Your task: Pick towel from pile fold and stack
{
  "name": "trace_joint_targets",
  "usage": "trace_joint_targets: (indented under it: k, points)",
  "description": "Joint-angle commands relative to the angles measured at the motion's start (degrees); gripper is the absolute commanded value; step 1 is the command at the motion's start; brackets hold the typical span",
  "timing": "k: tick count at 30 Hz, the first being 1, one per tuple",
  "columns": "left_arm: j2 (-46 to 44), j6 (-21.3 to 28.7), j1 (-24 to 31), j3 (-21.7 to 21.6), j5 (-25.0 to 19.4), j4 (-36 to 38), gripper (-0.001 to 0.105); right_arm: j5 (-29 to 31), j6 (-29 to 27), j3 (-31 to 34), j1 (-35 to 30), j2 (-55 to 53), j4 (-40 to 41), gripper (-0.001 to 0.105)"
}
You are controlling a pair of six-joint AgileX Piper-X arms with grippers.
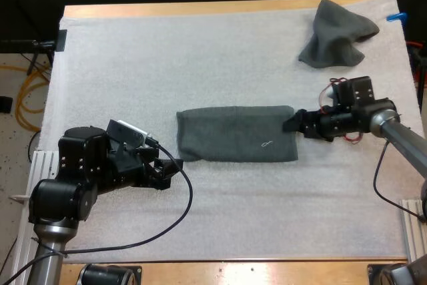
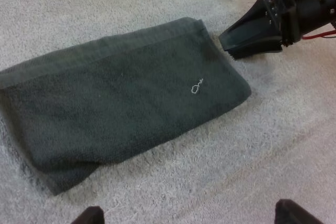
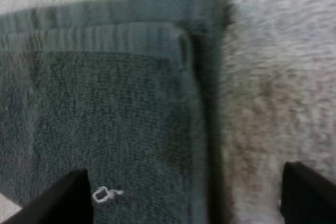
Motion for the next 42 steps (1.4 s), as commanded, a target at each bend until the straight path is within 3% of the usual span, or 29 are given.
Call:
trace_joint_targets:
  k: [1, 7, 15, 23, 25, 27, 31, 32, 33, 37, 42]
  points:
    - [0.0, -0.3, 0.0, -0.2, 0.6, -0.1, 0.063, -0.8, 0.6, -0.6, 1.0, 0.7, 0.0, 0.073]
    - [0.0, -0.3, 0.0, -0.2, 0.6, -0.1, 0.063, -1.5, 5.1, -0.9, 2.9, 3.1, -1.3, 0.073]
    - [0.0, -0.3, 0.0, -0.2, 0.0, -0.1, 0.063, -7.0, 6.5, -1.1, 3.3, 4.1, -1.3, 0.072]
    - [0.0, -0.3, 0.0, -0.2, 0.0, -0.1, 0.063, -7.0, 6.6, -1.0, 4.6, 4.1, -1.3, 0.072]
    - [0.0, -0.3, 0.0, -0.2, 0.0, -0.1, 0.063, -6.6, 6.6, -1.0, 4.9, 4.1, -1.3, 0.068]
    - [0.0, -0.3, 0.0, -0.2, 0.0, -0.1, 0.063, -5.7, 6.6, -1.0, 4.9, 4.1, -1.3, 0.055]
    - [0.0, -0.3, 0.0, -0.2, 0.0, -0.1, 0.063, -5.4, 6.4, -1.0, 4.9, 4.1, -1.3, 0.019]
    - [0.0, -0.3, 0.0, -0.2, 0.0, -0.1, 0.063, -5.4, 6.0, -1.1, 4.9, 4.1, -1.3, 0.005]
    - [0.0, -0.3, 0.0, -0.2, 0.0, -0.1, 0.063, -5.4, 5.8, -1.2, 4.9, 4.1, -1.3, 0.000]
    - [0.0, -0.3, 0.0, -0.2, 0.0, -0.1, 0.063, -5.0, 4.5, -1.5, 4.9, 3.3, -1.2, 0.000]
    - [0.0, -0.3, 0.0, -0.2, 0.0, -0.1, 0.063, 5.3, 1.4, -1.5, 4.9, -0.9, 2.6, 0.000]
